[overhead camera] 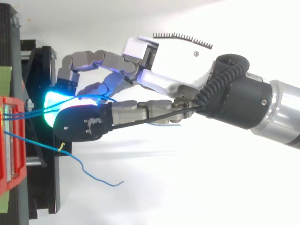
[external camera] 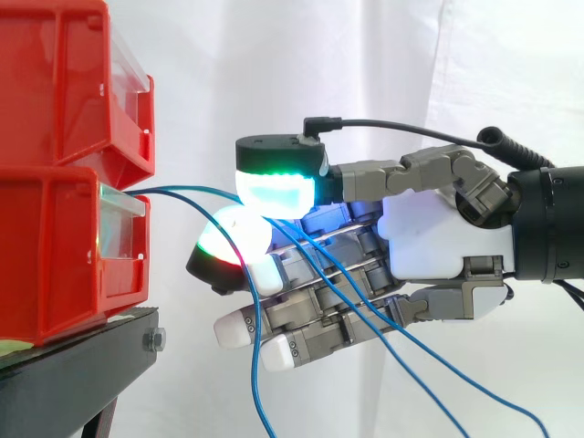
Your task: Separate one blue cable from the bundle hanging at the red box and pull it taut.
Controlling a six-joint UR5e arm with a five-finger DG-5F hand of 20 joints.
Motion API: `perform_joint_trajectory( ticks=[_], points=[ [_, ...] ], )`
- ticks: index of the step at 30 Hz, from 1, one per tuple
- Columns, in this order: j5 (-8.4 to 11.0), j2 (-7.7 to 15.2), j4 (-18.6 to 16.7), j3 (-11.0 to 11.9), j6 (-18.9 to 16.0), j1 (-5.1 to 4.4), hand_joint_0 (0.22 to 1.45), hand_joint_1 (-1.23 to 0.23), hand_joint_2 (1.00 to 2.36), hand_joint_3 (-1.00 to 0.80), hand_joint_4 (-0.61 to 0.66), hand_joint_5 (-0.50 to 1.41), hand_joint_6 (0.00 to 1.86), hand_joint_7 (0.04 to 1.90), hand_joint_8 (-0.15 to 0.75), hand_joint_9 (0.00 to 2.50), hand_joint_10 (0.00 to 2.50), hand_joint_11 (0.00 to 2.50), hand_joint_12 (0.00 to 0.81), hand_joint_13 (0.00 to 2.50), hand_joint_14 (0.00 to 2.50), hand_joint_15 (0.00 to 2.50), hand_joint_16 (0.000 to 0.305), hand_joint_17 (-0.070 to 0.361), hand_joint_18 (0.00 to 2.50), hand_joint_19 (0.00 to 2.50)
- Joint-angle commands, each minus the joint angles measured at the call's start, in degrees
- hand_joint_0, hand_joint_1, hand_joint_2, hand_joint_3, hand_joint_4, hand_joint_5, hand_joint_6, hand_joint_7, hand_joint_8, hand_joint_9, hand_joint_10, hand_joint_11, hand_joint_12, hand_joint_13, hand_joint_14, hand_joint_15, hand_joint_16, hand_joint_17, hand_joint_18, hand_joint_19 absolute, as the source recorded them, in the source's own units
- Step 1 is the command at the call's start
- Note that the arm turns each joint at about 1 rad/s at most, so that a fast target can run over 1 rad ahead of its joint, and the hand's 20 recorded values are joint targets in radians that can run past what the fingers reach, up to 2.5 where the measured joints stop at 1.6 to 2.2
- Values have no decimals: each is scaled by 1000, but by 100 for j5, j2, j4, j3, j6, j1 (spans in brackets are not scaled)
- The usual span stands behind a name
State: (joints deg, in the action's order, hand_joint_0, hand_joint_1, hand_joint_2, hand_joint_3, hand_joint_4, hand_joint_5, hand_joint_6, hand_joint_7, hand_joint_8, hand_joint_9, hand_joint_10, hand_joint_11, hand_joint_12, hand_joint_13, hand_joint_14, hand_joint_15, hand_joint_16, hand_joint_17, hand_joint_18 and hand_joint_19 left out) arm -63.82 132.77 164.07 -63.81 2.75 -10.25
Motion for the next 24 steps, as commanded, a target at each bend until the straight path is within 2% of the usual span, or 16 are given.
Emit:
perform_joint_trajectory(
  ticks=[1, 3, 6, 10, 13, 14, 15, 17, 19, 21, 24],
  points=[
    [1, -5, -7, 0, -3, 6, 762, -720, 1019, -49, 202, -111, 503, 1201, 288, 973, 18, 760, 323, 703, 12, 333, 34, 75, 603, 414],
    [1, -5, -15, 9, -11, 6, 770, -735, 1019, -96, 204, -112, 503, 1205, 287, 967, 19, 747, 323, 703, 12, 333, 33, 75, 602, 421],
    [1, -5, 2, 44, -3, 6, 694, -748, 1018, -263, 209, -115, 502, 1202, 284, 949, 18, 754, 324, 715, 12, 328, 34, 76, 653, 370],
    [1, -137, 64, 35, 15, 6, 654, -710, 1014, -327, 221, -116, 502, 1200, 284, 944, 20, 762, 324, 714, 12, 334, 34, 76, 646, 378],
    [27, -216, 143, 44, 103, 6, 614, -628, 1011, -358, 224, -114, 502, 1205, 288, 948, 20, 767, 324, 708, 12, 337, 34, 76, 636, 387],
    [106, -366, 275, 44, 323, -21, 606, -525, 1009, -389, 219, -110, 502, 1214, 293, 955, 18, 767, 323, 707, 12, 344, 34, 76, 629, 396],
    [115, -375, 292, 44, 349, -21, 598, -457, 1006, -433, 214, -103, 502, 1230, 292, 961, 21, 774, 323, 709, 12, 344, 34, 77, 627, 396],
    [150, -392, 319, 44, 419, -21, 600, -425, 1003, -465, 223, -99, 503, 1230, 298, 984, 17, 749, 324, 717, 12, 344, 34, 76, 628, 394],
    [159, -410, 310, 44, 454, -21, 647, -453, 1004, -446, 249, -101, 503, 1199, 297, 992, 19, 716, 318, 728, 12, 334, 33, 74, 642, 385],
    [159, -410, 292, 44, 463, -21, 726, -548, 1013, -331, 286, -112, 503, 1114, 294, 991, 16, 683, 318, 734, 13, 320, 33, 73, 654, 392],
    [159, -410, 301, 44, 481, -29, 768, -624, 1019, -215, 280, -112, 503, 1072, 290, 980, 17, 678, 316, 744, 12, 334, 32, 72, 635, 424]
  ],
)
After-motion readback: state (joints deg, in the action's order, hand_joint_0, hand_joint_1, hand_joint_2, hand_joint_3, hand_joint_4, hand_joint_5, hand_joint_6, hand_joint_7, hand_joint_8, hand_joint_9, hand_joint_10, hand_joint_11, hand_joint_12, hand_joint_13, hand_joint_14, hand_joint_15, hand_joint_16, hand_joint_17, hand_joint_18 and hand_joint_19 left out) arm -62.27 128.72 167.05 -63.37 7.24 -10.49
